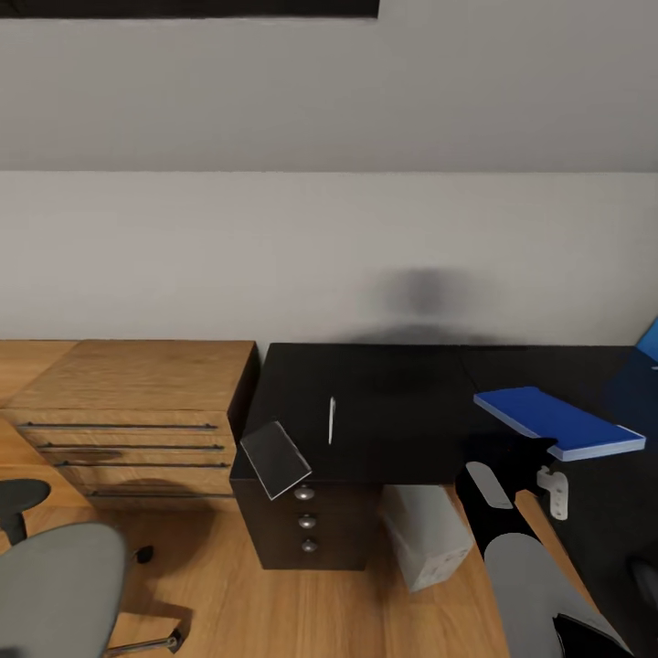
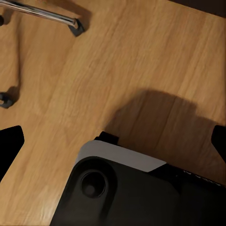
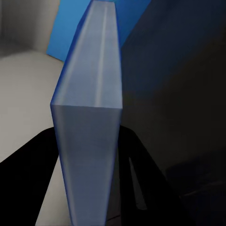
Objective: In the bedroom, organize the workspace by keeping the computer under the desk, ensuring the monitor is on the desk, placing the keyboard on the desk next to the monitor, placing the mouse on the desk next to the keyboard, moving the folder from the swivel chair onto the desk next to the mouse, stacking the notebook on top of the folder with the pen on top of the notebook, and positioning the swivel chair next to the desk.
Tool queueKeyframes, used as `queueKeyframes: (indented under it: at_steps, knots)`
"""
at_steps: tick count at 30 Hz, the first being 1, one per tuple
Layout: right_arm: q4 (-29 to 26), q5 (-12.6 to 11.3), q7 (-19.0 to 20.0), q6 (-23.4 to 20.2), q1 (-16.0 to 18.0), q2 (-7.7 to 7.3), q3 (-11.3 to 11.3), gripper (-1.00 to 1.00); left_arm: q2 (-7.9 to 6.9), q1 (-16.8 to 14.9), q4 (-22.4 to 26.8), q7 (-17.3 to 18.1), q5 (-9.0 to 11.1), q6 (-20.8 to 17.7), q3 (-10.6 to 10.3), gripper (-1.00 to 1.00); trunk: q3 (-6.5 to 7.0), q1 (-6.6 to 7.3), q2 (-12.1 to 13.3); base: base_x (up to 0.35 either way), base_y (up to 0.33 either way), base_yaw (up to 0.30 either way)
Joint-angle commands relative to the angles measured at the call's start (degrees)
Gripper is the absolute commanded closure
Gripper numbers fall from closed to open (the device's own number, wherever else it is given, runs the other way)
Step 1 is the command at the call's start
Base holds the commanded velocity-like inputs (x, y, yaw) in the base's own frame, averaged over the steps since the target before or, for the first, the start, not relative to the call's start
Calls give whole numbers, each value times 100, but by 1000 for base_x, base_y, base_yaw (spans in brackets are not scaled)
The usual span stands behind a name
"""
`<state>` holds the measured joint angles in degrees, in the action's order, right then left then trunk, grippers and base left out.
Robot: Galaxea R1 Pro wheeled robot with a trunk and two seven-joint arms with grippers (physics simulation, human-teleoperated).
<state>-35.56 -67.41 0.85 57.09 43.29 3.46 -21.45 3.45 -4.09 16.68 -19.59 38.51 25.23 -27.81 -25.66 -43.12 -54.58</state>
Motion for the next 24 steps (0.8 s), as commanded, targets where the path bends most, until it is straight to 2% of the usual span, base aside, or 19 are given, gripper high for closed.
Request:
queueKeyframes:
  at_steps: [1,8,18,24]
  knots:
    - [-4,-1,10,3,4,5,-17,100,-3,-4,2,-45,25,18,-49,-100,-6,-2,-4,101,-80,0]
    - [-3,-1,9,3,4,1,-23,100,-3,-4,2,-45,25,17,-49,-100,-6,-2,-4,32,-25,-7]
    - [-3,-34,-3,3,4,-1,-26,100,-3,-4,2,-45,25,17,-49,-100,-26,-2,-4,1,-1,-179]
    - [36,-39,-17,2,3,58,-26,100,-3,-4,2,-45,25,17,-49,-100,-33,-2,-4,0,0,-53]
